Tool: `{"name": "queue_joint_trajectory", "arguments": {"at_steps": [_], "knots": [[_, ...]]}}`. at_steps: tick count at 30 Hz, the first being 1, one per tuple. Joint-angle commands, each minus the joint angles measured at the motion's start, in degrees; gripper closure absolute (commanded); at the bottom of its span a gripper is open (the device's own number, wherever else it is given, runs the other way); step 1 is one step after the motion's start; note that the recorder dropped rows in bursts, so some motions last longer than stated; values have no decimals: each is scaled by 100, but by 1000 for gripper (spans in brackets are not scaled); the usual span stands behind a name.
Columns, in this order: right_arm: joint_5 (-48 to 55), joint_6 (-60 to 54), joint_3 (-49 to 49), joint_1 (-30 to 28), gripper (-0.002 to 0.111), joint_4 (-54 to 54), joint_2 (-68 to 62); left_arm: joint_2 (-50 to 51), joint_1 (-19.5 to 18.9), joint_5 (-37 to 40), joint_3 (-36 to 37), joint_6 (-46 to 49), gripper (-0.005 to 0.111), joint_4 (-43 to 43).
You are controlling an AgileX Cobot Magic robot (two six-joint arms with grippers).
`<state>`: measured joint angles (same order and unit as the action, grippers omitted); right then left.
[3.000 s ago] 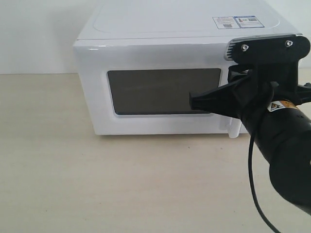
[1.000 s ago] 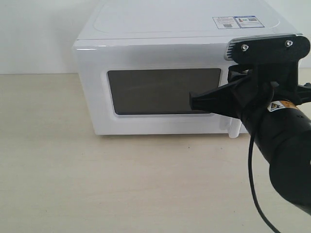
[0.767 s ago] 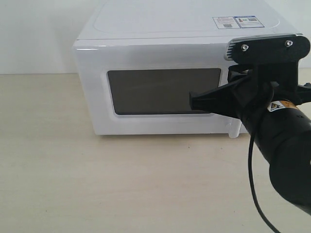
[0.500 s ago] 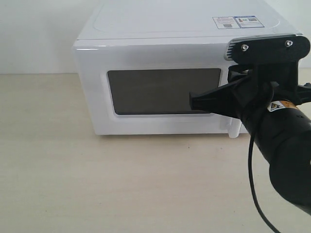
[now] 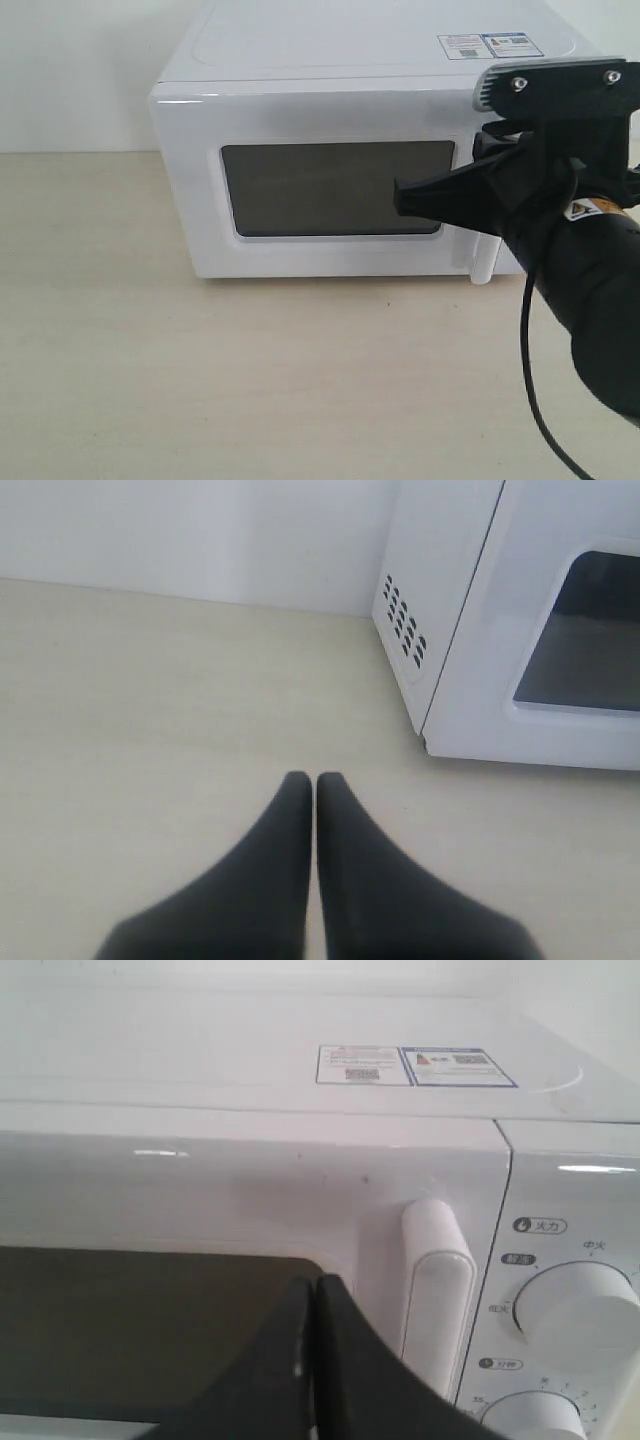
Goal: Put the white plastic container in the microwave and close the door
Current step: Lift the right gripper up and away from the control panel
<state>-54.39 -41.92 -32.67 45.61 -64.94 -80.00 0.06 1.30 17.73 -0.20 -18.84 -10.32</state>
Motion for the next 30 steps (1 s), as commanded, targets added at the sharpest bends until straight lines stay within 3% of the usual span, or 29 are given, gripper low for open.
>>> {"name": "queue_joint_trajectory", "arguments": {"at_steps": [1, 9, 11, 16, 21, 25, 30], "knots": [[-28, -40, 15, 5, 108, 22, 324, -6, -23, 9, 20, 18, 103, 36], [-233, -236, 15, 5, 108, -3, 1098, -6, -23, 9, 20, 18, 103, 36], [158, -241, 15, 5, 108, -202, 1408, -6, -23, 9, 20, 18, 103, 36], [627, -904, 15, 5, 108, -1444, 2326, -6, -23, 9, 20, 18, 103, 36], [980, -2891, 41, 5, 108, -3355, 3496, -6, -23, 9, 20, 18, 103, 36], [1219, -3157, 486, -64, 108, -3501, 4782, -6, -23, 9, 20, 18, 103, 36], [1982, -2993, 1223, -552, 108, -3501, 6238, -6, -23, 9, 20, 18, 103, 36]]}}
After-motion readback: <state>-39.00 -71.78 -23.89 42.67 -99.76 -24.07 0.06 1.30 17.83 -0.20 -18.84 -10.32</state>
